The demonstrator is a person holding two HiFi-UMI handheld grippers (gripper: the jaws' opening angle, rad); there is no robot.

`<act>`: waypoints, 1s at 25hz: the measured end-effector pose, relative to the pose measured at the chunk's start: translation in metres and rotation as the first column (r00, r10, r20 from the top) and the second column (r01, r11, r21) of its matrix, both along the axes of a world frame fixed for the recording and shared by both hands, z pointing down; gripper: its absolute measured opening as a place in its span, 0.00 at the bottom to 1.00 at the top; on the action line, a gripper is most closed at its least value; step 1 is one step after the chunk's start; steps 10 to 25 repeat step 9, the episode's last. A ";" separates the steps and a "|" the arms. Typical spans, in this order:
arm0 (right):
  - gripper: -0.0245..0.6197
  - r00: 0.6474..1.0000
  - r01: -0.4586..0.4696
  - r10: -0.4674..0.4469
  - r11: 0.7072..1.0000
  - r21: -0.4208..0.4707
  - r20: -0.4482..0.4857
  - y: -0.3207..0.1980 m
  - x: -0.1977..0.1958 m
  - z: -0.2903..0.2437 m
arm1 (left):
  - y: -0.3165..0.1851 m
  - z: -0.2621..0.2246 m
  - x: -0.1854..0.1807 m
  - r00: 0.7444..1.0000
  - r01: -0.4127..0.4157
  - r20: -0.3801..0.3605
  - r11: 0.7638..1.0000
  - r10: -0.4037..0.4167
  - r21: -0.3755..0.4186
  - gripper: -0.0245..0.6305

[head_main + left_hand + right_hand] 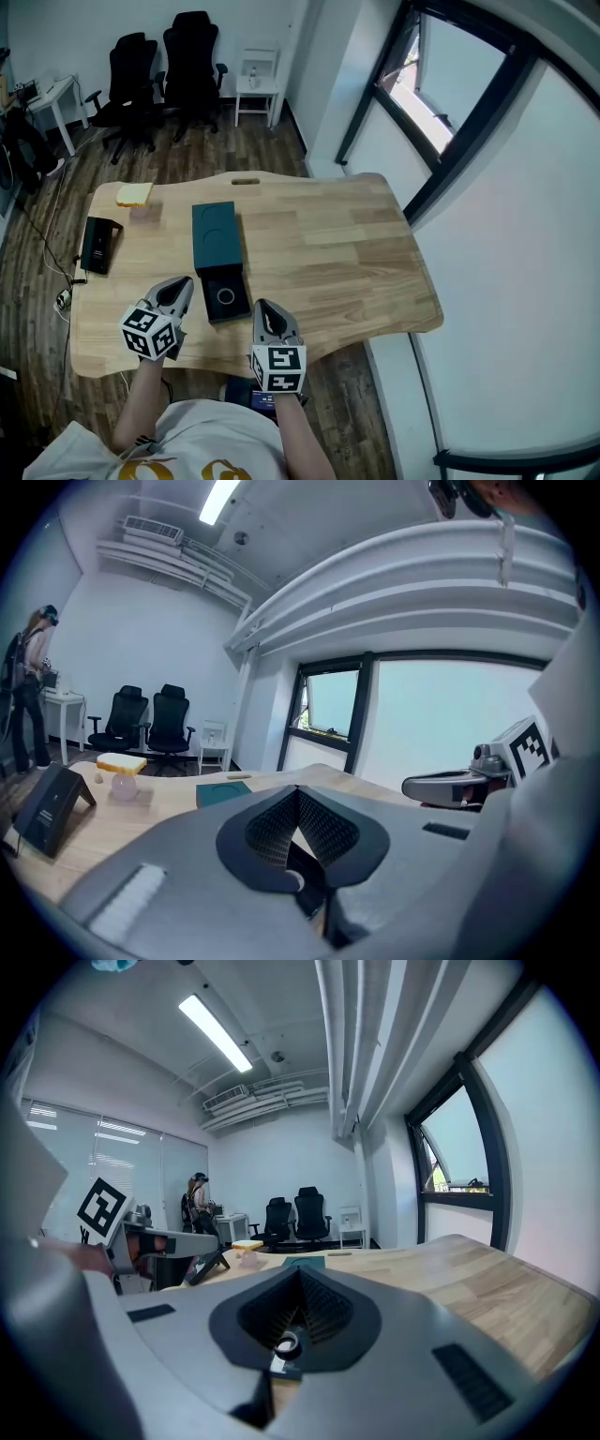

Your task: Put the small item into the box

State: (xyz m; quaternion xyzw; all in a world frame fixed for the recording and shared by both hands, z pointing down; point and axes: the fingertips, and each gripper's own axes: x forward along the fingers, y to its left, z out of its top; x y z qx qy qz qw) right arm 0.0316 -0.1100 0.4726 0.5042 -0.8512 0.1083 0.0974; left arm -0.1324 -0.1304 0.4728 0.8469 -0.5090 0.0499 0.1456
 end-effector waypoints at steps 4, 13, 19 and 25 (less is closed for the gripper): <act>0.04 1.000 0.003 -0.003 1.000 -0.007 -0.001 -0.001 -0.001 0.001 | -0.001 0.001 0.002 1.000 -0.012 -0.009 1.000 0.012 -0.005 0.04; 0.04 1.000 0.003 -0.003 1.000 -0.011 -0.006 -0.005 -0.004 0.003 | -0.004 0.004 0.001 1.000 -0.025 -0.004 1.000 0.025 -0.011 0.04; 0.04 1.000 0.003 -0.003 1.000 -0.011 -0.006 -0.005 -0.004 0.003 | -0.004 0.004 0.001 1.000 -0.025 -0.004 1.000 0.025 -0.011 0.04; 0.04 1.000 0.003 -0.003 1.000 -0.011 -0.006 -0.005 -0.004 0.003 | -0.004 0.004 0.001 1.000 -0.025 -0.004 1.000 0.025 -0.011 0.04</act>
